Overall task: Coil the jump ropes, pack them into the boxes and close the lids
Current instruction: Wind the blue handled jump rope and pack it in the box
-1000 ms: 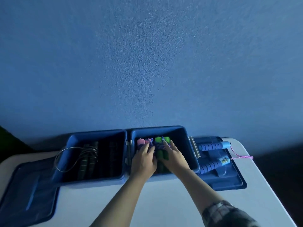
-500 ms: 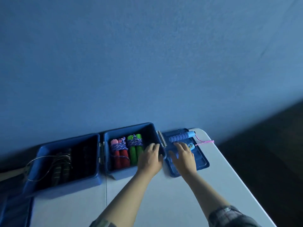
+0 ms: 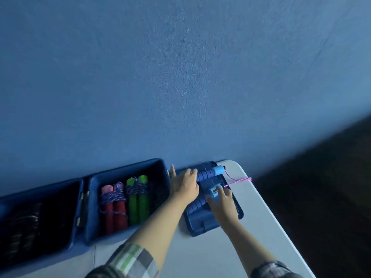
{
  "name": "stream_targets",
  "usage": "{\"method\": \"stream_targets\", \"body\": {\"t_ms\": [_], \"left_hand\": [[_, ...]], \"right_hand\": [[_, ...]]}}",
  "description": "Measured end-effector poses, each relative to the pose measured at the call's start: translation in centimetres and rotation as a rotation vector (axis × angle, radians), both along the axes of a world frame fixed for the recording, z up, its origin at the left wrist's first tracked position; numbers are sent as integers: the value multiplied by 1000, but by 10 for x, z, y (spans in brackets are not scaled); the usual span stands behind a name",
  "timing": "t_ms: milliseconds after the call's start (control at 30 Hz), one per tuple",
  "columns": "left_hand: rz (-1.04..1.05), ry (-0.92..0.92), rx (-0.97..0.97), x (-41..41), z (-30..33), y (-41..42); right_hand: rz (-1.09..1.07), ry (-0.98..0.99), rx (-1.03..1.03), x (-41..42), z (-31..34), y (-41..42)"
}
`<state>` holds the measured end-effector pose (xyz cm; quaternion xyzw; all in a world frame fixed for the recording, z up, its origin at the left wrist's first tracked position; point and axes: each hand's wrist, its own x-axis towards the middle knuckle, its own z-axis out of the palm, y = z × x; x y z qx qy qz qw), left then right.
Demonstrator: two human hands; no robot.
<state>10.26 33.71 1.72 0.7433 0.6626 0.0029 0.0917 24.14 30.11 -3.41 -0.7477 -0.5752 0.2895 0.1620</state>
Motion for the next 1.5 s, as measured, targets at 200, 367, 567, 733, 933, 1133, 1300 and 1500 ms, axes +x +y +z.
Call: {"method": "stream_targets", "body": {"t_ms": [200, 367, 567, 733, 933, 1133, 1300, 1500], "left_hand": [[13, -77, -104, 17, -18, 49], [12, -81, -204, 18, -47, 69], [21, -90, -217, 19, -65, 67], [-19, -197, -196, 32, -66, 46], [-100, -250, -227, 49, -64, 2], [-125, -223, -278, 55, -63, -35], [-141, -145, -213, 73, -58, -44], [-205, -10, -205, 91, -67, -45]], "right_hand": [[-58, 99, -41, 4, -19, 36], [-107, 143, -62, 3, -29, 50], [-227, 334, -7, 9, -31, 54], [-329, 415, 54, 28, -30, 44], [-391, 420, 85, 62, -23, 19], [-370, 423, 71, 83, -24, -11], [-338, 429, 51, 89, -31, -18], [-300, 434, 50, 98, -41, -16]]}}
